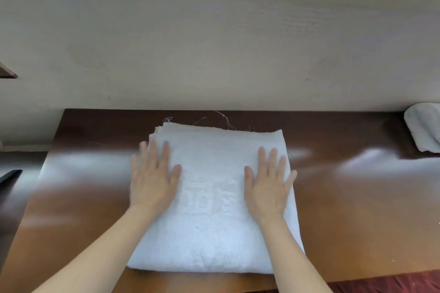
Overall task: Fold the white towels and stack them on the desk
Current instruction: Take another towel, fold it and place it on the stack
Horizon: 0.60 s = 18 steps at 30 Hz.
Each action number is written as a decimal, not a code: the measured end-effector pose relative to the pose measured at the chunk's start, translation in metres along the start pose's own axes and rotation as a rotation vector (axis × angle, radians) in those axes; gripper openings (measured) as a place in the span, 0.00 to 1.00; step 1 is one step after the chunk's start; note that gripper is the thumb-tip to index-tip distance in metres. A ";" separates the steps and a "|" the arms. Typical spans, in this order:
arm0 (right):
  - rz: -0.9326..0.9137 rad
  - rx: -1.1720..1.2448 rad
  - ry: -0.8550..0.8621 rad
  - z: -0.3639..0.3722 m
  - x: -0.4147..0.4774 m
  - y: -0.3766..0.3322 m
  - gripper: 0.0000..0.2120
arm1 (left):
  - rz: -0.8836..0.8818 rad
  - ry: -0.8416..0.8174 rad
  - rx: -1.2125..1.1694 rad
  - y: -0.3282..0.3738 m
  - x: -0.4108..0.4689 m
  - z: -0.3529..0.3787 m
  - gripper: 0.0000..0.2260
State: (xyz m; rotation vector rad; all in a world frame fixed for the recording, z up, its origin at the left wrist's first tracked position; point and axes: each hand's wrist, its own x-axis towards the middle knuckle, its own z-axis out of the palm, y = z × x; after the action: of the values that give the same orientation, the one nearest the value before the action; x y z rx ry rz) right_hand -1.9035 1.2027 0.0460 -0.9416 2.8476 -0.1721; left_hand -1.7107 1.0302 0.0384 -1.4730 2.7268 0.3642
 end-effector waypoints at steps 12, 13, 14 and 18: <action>0.037 0.119 -0.133 -0.018 0.029 0.066 0.29 | 0.153 -0.096 -0.032 -0.027 0.021 -0.003 0.32; 0.024 0.143 -0.122 -0.022 0.019 0.071 0.30 | 0.135 -0.080 -0.047 -0.038 0.010 -0.008 0.33; 0.001 0.157 -0.120 -0.025 0.004 0.075 0.30 | 0.165 -0.064 -0.055 -0.049 -0.006 -0.014 0.33; -0.206 0.065 -0.056 -0.031 -0.075 0.089 0.28 | 0.638 -0.134 -0.047 -0.068 -0.096 -0.022 0.33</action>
State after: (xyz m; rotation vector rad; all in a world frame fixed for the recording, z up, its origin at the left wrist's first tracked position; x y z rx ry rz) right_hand -1.9006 1.3207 0.0698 -1.2043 2.6737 -0.2529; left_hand -1.5987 1.0687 0.0593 -0.5142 3.0152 0.5128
